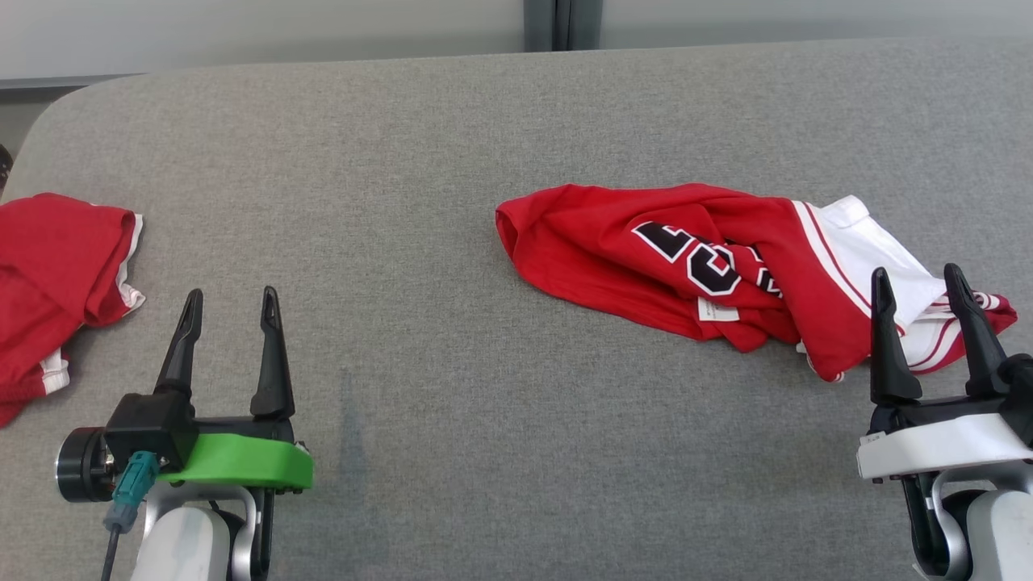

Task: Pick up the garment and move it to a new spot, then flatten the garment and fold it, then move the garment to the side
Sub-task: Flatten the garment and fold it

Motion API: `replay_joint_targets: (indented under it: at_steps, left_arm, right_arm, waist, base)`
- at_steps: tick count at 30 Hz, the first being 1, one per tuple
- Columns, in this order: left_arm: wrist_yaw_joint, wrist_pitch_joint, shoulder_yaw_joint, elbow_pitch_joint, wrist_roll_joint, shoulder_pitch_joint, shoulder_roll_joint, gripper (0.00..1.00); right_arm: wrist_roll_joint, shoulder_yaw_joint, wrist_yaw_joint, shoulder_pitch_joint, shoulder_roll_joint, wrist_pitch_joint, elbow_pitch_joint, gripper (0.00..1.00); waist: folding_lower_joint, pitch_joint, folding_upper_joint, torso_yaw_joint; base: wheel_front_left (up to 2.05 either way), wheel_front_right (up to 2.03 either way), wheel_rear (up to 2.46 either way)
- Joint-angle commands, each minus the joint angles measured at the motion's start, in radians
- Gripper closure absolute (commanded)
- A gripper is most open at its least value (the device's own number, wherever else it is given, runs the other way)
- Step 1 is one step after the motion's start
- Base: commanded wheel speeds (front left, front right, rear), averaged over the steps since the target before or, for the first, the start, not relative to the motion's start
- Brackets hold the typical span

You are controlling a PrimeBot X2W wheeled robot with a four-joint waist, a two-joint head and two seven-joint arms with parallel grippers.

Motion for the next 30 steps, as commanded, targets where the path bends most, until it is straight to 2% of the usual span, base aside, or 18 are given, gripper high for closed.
replay_joint_targets:
  at_steps: [1, 8, 13, 20, 28, 30]
  left_arm:
    - [0.007, 0.000, -0.001, -0.002, -0.003, 0.006, 0.009, 0.00]
    - [0.010, -0.001, -0.006, -0.007, -0.006, 0.005, 0.013, 0.00]
    - [0.011, 0.001, -0.010, -0.013, -0.007, -0.013, 0.016, 0.00]
    - [0.010, -0.001, -0.017, -0.008, -0.009, -0.041, 0.014, 0.00]
    - [0.010, -0.004, -0.027, -0.001, -0.005, -0.062, 0.014, 0.00]
    - [0.011, -0.004, -0.028, 0.002, -0.005, -0.064, 0.014, 0.00]
  right_arm:
    - [0.010, 0.000, -0.002, 0.008, 0.002, 0.004, -0.005, 0.00]
    - [0.018, -0.004, -0.002, 0.005, 0.004, 0.016, 0.005, 0.00]
    - [0.026, -0.042, -0.002, 0.008, 0.000, 0.029, 0.070, 0.00]
    - [0.064, -0.085, -0.002, -0.062, -0.009, 0.019, 0.256, 0.00]
    - [0.136, -0.069, -0.002, -0.173, -0.018, 0.037, 0.482, 0.00]
    - [0.159, -0.058, -0.002, -0.185, -0.016, 0.061, 0.539, 1.00]
  waist:
    - [0.0000, 0.002, 0.0000, 0.001]
    - [0.0000, 0.009, 0.0000, 0.000]
    - [0.0000, 0.026, 0.0000, 0.003]
    - [0.0000, 0.065, 0.0000, 0.007]
    - [0.0000, 0.096, 0.0000, 0.008]
    - [0.0000, 0.099, 0.0000, 0.008]
  base:
    - [0.00, 0.00, 0.00]
    - [0.00, 0.00, 0.00]
    - [0.00, 0.00, 0.00]
    - [0.00, 0.00, 0.00]
    - [0.00, 0.00, 0.00]
    - [0.00, 0.00, 0.00]
